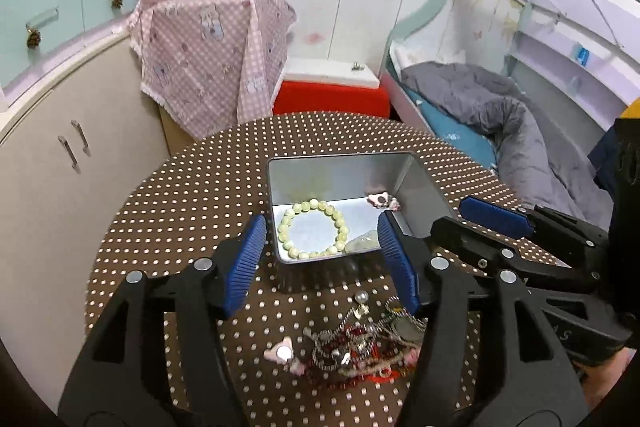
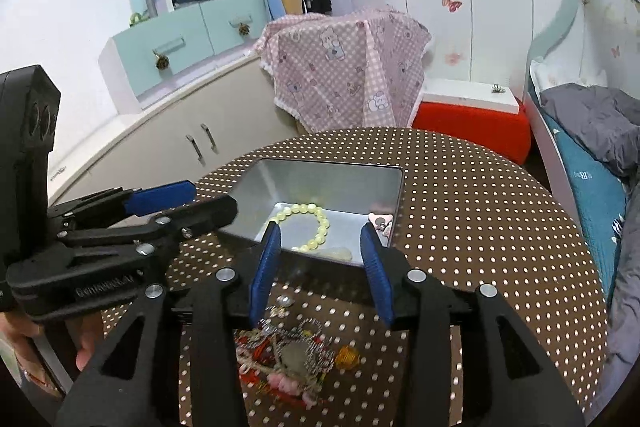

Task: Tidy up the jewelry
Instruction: 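Withdraw both tools from the box back over the jewelry pile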

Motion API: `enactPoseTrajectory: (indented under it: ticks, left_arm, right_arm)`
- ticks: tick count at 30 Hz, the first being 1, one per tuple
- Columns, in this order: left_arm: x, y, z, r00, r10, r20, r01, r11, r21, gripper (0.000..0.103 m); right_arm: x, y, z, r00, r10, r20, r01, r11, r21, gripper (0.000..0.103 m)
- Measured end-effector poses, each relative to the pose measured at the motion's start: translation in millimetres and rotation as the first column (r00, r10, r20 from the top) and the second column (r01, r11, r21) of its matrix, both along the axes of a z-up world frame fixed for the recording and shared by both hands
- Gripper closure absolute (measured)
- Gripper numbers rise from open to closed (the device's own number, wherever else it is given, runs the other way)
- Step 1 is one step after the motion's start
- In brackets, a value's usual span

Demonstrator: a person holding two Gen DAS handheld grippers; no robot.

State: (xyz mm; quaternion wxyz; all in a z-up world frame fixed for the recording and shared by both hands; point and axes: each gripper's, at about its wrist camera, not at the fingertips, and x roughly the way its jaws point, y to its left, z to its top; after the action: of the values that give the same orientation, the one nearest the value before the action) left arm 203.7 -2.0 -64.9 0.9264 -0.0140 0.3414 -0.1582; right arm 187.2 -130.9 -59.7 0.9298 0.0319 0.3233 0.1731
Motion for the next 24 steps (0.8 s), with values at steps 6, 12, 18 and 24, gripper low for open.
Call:
enactPoseTrajectory:
  ticks: [6,12,18,24]
  left_arm:
    - [-33.2,16.5,4.8,0.998,0.019,0.059,-0.021,0.999,0.035,0.04]
    - [-58.1,26.7,-17.9,1.0,0.018,0.019,-0.018,0.999,0.027,0.04]
    - [-65.0,13.8,-45.0,0.999,-0.018,-0.049,0.02,0.999,0.037,0.042]
    - [-57.0,-2.0,-62.8,0.994,-0.048,-0.099,0.053,0.997,0.054,0.056]
  right_arm:
    - [-32.4,-6.4,7.1,1.0,0.0,0.025,0.0,1.0,0.026,0.055]
    - [-60.7,-13.2,-8.4,1.0,-0.029,0.004,0.028,0.999,0.046,0.053]
    - [-71.7,-16.5,-35.7,0.997,-0.059,-0.058,0.061,0.998,0.031,0.053]
    - [-74.4,-18.8,-46.5,0.994,-0.079,-0.074,0.08,0.997,0.008,0.053]
